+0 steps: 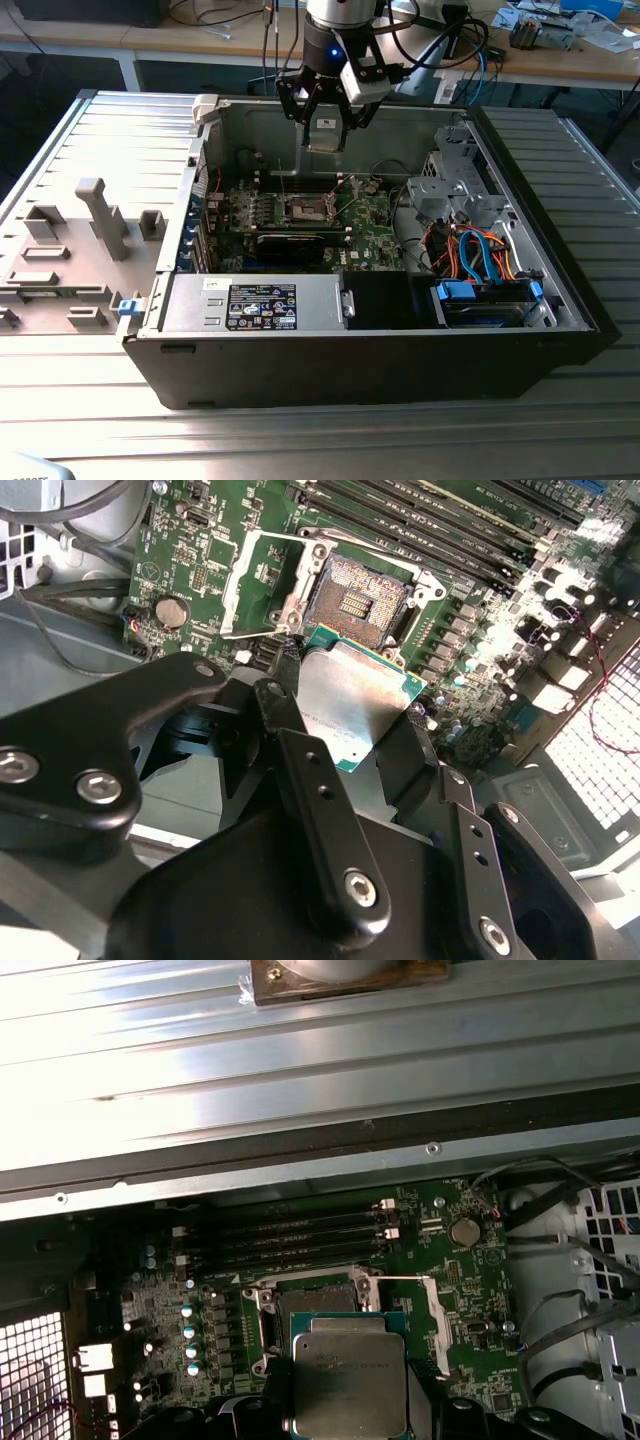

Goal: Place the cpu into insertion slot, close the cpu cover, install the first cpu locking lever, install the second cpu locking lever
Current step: 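Place the cpu into insertion slot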

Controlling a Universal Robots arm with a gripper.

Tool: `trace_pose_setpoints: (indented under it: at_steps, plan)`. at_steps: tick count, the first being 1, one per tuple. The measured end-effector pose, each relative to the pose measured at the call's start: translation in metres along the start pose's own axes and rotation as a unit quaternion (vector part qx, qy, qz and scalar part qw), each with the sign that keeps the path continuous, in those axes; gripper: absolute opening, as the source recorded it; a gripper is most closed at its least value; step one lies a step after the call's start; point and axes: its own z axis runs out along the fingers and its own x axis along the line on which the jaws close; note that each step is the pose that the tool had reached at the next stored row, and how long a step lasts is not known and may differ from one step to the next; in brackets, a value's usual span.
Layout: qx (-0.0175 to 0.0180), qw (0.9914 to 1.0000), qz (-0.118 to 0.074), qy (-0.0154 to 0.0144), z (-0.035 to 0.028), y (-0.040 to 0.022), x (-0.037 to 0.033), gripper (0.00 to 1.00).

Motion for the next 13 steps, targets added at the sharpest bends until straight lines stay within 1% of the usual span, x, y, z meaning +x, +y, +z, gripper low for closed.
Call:
trace_pose_setpoints:
  at_steps: [13]
  plan:
    - [0.0012,0.99997,0.007,-0.0005,0.0003,0.0000,0.0000,0.54]
